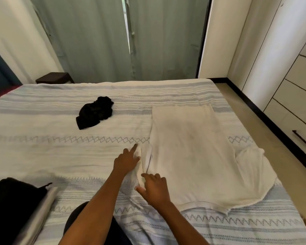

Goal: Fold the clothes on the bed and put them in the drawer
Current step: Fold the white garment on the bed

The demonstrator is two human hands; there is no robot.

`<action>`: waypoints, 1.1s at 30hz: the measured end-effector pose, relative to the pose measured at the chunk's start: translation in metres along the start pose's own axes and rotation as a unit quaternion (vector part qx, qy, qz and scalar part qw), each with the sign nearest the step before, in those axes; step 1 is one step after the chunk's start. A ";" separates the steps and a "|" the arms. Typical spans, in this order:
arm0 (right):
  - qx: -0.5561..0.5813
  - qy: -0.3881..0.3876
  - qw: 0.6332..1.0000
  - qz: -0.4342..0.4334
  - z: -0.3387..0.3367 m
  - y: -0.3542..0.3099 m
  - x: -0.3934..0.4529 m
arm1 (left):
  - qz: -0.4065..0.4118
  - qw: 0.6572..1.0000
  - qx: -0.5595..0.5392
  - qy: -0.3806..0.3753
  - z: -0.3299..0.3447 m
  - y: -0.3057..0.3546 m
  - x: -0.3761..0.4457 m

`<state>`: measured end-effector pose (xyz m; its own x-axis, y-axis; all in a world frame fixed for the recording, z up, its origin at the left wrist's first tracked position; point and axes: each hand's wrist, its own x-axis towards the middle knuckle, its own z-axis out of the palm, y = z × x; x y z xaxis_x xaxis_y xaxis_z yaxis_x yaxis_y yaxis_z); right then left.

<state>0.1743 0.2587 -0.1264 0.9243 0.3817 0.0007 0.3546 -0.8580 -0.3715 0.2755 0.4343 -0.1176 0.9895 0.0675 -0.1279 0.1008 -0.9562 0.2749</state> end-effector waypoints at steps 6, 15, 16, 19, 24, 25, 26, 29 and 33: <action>0.042 0.030 0.991 0.125 0.027 -0.015 0.001 | -0.017 0.999 0.046 -0.014 0.004 0.010 0.013; 0.022 0.058 0.994 0.085 0.033 -0.018 -0.006 | -0.052 0.989 -0.134 0.027 0.005 -0.004 0.012; 0.006 0.069 0.995 0.072 0.031 -0.019 -0.007 | -0.031 0.992 -0.119 0.015 0.004 -0.004 0.012; -0.014 0.054 0.997 0.062 0.025 -0.019 -0.009 | -0.019 0.999 -0.023 -0.037 0.002 0.006 0.014; -0.011 0.049 0.998 0.037 0.019 -0.015 -0.017 | -0.055 0.998 -0.028 -0.011 -0.006 0.006 0.000; -0.010 0.043 0.999 0.028 0.017 -0.014 -0.019 | -0.070 0.996 -0.048 -0.009 -0.008 0.000 -0.005; -0.016 0.046 0.999 0.017 0.015 -0.015 -0.019 | -0.086 0.994 -0.071 -0.003 -0.011 -0.008 -0.010; -0.001 0.046 0.998 -0.034 0.017 -0.016 -0.024 | -0.134 0.980 -0.144 -0.013 -0.023 -0.041 -0.019; -0.035 0.077 0.991 -0.100 0.028 -0.013 -0.037 | -0.170 0.951 -0.220 -0.133 -0.036 -0.084 -0.043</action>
<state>0.1315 0.2650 -0.1480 0.8433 0.4937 0.2122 0.5367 -0.7942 -0.2849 0.2282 0.5215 -0.1008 0.8370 0.2215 -0.5003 0.5014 -0.6765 0.5394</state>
